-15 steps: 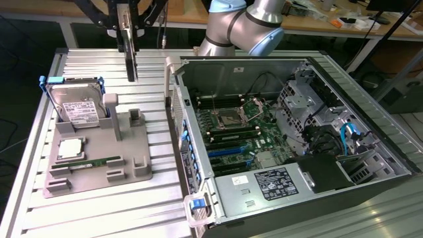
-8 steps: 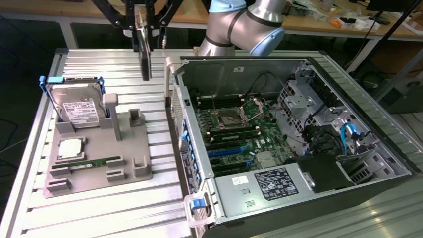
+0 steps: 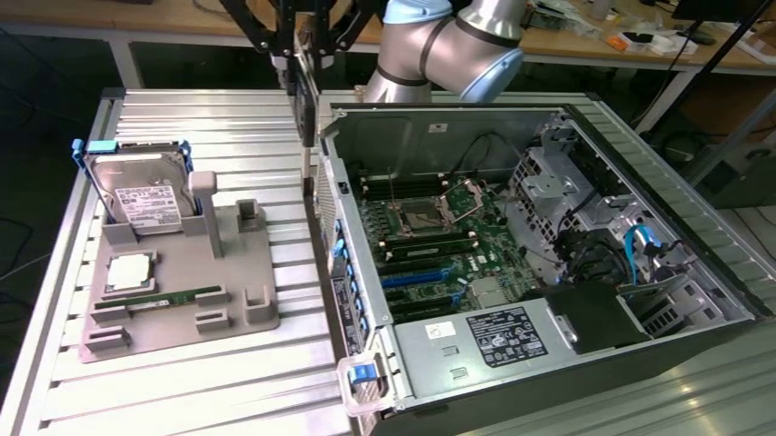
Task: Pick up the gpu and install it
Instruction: 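Pick up the gpu and move the gpu toward the slot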
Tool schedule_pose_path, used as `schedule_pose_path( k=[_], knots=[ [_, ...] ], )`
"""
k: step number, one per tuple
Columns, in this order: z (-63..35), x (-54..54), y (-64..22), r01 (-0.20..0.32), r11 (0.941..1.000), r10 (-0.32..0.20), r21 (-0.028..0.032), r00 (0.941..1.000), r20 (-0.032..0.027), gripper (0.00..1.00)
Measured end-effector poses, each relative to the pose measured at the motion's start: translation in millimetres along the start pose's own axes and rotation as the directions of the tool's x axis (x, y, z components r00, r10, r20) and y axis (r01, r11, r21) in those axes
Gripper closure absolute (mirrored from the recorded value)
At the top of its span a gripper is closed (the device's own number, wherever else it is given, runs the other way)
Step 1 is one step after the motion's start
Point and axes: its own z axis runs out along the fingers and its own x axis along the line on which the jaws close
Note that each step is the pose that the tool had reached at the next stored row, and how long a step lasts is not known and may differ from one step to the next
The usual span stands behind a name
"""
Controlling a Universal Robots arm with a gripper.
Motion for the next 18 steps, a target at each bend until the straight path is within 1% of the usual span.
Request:
schedule_pose_path(
  k=[7,9,14,16,18],
  knots=[
    [1.0,-22.7,-1.8,0.000,1.0000,0.000,0.0000,1.0000,0.0000,0.73],
    [1.1,-26.4,-3.5,0.000,1.0000,0.000,0.0000,1.0000,0.0001,0.73],
    [1.6,-32.0,-10.7,0.000,1.0000,0.000,-0.0001,1.0000,0.0000,0.73],
    [1.8,-36.8,-12.7,0.000,1.0000,0.000,0.0000,1.0000,-0.0001,0.73],
    [2.1,-44.0,-14.4,0.000,1.0000,0.000,0.0000,1.0000,0.0000,0.73]
  ],
)
